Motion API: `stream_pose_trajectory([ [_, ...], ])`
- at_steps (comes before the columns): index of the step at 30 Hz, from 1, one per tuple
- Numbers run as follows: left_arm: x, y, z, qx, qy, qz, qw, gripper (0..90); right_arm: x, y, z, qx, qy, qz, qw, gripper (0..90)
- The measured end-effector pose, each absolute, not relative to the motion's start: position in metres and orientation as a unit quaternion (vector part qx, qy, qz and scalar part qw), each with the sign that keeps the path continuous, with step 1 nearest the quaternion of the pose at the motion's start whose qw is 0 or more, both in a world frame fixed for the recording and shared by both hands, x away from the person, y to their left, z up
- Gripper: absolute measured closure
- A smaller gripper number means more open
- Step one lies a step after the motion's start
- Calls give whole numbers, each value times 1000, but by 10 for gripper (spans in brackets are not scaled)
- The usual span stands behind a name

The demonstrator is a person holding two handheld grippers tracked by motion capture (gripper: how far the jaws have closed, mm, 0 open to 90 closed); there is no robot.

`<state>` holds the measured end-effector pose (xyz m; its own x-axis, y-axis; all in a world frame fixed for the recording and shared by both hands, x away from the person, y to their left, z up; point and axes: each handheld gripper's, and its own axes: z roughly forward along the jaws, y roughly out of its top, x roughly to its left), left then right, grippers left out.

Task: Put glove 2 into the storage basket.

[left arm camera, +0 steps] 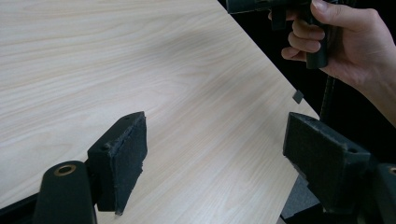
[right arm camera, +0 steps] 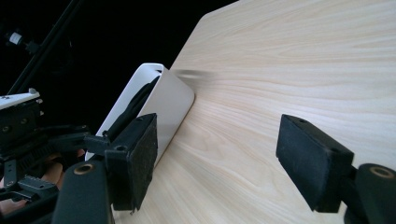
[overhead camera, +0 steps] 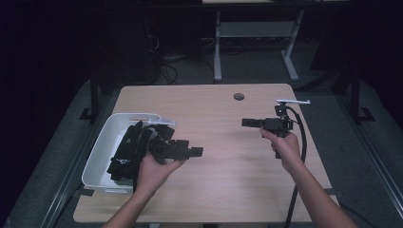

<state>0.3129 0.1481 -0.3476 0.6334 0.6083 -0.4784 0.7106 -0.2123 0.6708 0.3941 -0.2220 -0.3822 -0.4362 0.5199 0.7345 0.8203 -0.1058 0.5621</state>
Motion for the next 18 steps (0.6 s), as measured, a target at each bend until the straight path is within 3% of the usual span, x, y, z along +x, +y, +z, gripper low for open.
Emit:
stream_pose_trajectory([
  [18,307,134,-361,777,417,-65,467,215,378,-248,-400,-528,-643,-537,139,288],
])
